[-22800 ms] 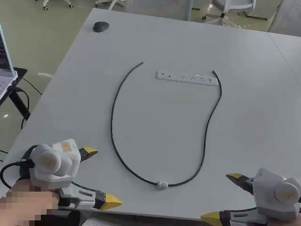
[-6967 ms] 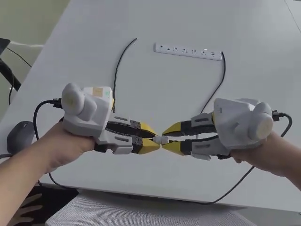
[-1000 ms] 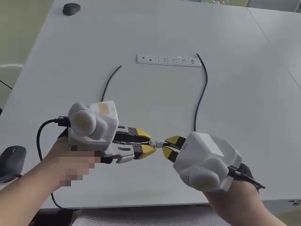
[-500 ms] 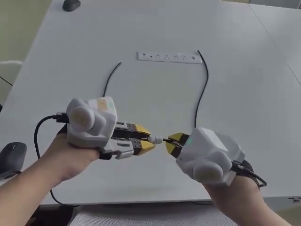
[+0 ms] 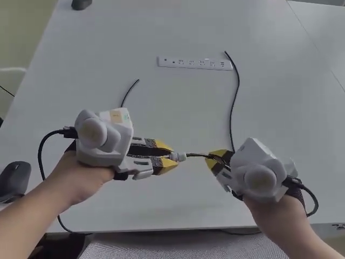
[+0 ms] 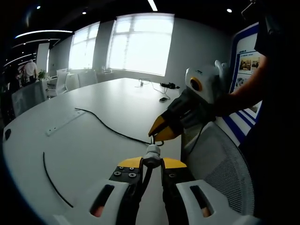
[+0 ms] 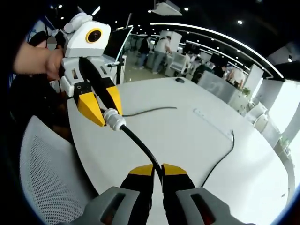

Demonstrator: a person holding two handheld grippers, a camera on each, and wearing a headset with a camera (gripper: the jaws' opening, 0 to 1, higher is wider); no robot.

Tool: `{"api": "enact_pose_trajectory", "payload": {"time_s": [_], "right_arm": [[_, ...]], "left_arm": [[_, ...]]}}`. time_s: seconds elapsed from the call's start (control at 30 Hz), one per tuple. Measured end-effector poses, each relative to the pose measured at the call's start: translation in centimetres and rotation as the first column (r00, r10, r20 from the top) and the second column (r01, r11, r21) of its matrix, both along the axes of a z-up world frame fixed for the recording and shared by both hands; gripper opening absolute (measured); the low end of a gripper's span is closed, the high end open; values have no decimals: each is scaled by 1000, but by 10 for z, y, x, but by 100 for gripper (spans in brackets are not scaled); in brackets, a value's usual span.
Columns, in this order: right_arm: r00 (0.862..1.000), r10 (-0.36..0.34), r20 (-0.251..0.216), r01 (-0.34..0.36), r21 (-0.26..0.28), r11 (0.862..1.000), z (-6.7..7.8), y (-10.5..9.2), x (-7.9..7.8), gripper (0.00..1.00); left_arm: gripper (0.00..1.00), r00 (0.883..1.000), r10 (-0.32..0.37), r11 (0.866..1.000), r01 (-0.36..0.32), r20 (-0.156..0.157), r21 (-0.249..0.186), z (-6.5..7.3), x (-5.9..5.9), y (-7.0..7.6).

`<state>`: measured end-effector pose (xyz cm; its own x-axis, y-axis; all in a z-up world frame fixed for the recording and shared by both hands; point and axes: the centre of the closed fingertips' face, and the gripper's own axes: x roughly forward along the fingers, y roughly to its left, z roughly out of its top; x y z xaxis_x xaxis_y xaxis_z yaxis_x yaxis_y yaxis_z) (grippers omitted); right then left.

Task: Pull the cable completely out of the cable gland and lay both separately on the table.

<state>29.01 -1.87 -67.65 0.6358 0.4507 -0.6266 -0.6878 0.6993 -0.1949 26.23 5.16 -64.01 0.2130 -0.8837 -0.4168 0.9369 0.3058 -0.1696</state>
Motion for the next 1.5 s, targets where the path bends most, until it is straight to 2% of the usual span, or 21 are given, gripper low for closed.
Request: {"api": "enact_pose_trajectory", "payload": {"time_s": [0.2,0.27,0.37,0.43,0.47,0.53,0.57,0.6,0.63,0.77,0.9,1.07,1.17,1.2,1.23,1.33,1.37,1.5], "right_arm": [[993,-104,-61,107,57,993,-14,-19,4,1],[982,-160,-100,170,97,981,-19,-25,4,1],[958,-234,-164,257,136,957,-29,-34,3,1],[933,-283,-220,321,159,934,-37,-39,2,1],[921,-303,-245,352,186,917,-40,-40,2,1],[902,-320,-289,383,195,903,-47,-42,-2,1],[890,-328,-317,404,218,888,-51,-42,-3,2],[885,-334,-324,421,252,872,-51,-41,-1,2],[883,-335,-329,422,244,873,-53,-42,-3,2],[890,-328,-317,408,232,883,-52,-39,-4,2],[889,-328,-319,410,238,880,-51,-40,-5,2],[893,-322,-315,402,235,885,-51,-40,-8,2],[901,-301,-311,380,236,894,-50,-38,-11,3],[900,-301,-314,381,235,894,-50,-39,-13,3],[905,-298,-303,375,241,895,-49,-40,-13,3],[918,-279,-282,348,238,907,-44,-41,-14,3],[929,-266,-257,326,225,918,-41,-41,-14,3],[950,-233,-208,270,172,947,-33,-41,-15,3]], "left_arm": [[15,1000,-3,1000,3,3,-6,2,0,-1],[15,1000,-5,1000,5,4,-7,3,-1,-1],[15,1000,-6,1000,6,1,-8,2,-2,-2],[15,1000,-9,1000,9,0,-8,1,-4,-2],[15,1000,-9,1000,9,0,-8,1,-4,-3],[15,1000,-10,1000,10,-1,-5,0,-4,-3],[15,1000,-11,1000,11,-2,-2,-1,-5,-4],[15,1000,-12,1000,12,-3,-1,-2,-5,-4],[15,1000,-10,1000,10,-5,1,-2,-5,-4],[15,1000,-13,1000,13,-4,3,-3,-5,-3],[15,1000,-15,1000,15,-4,4,-3,-4,-2],[15,1000,-15,1000,15,-5,6,-3,-4,-2],[15,1000,-12,1000,12,-3,6,-2,-5,-2],[15,1000,-10,1000,10,-3,7,-2,-4,-2],[15,1000,-8,1000,8,-8,6,-2,-5,-1],[15,1000,-4,1000,4,-6,7,-1,-4,0],[15,1000,-1,1000,1,-6,6,-1,-4,1],[15,1000,5,1000,-5,-5,6,0,-4,2]]}}
